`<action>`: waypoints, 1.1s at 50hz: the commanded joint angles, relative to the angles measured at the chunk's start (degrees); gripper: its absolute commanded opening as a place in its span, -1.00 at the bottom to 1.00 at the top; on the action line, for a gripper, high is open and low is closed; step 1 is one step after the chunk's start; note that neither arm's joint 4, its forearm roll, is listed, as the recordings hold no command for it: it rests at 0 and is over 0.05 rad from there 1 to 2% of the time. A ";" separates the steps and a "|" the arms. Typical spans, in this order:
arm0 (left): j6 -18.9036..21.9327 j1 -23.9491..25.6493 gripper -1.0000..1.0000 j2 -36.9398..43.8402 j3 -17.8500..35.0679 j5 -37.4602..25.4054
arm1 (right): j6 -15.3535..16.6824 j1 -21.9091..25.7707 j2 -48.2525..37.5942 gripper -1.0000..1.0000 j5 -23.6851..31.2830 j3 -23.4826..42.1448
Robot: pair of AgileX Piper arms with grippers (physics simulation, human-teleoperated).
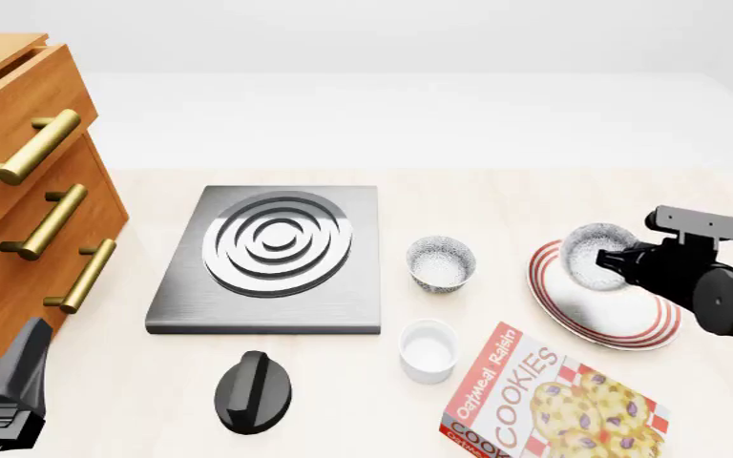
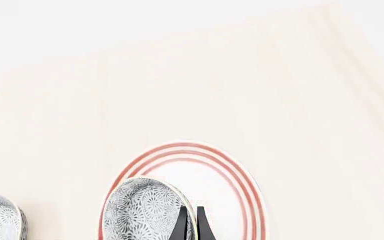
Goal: Pick the akita bowl next to the plate and place it on the plate.
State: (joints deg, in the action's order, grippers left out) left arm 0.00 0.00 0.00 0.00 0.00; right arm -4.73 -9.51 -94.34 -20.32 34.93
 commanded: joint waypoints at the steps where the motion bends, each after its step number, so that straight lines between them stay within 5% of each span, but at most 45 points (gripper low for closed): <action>1: 0.00 0.00 1.00 0.00 0.00 0.00 | -0.14 0.50 -0.63 -1.00 -0.22 0.13; 55: 0.00 0.00 1.00 0.00 0.00 0.00 | 1.03 1.80 -4.06 -1.00 0.13 0.80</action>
State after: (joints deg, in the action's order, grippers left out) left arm 0.00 0.00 0.00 0.00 0.00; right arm -3.56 -7.92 -98.07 -20.03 35.54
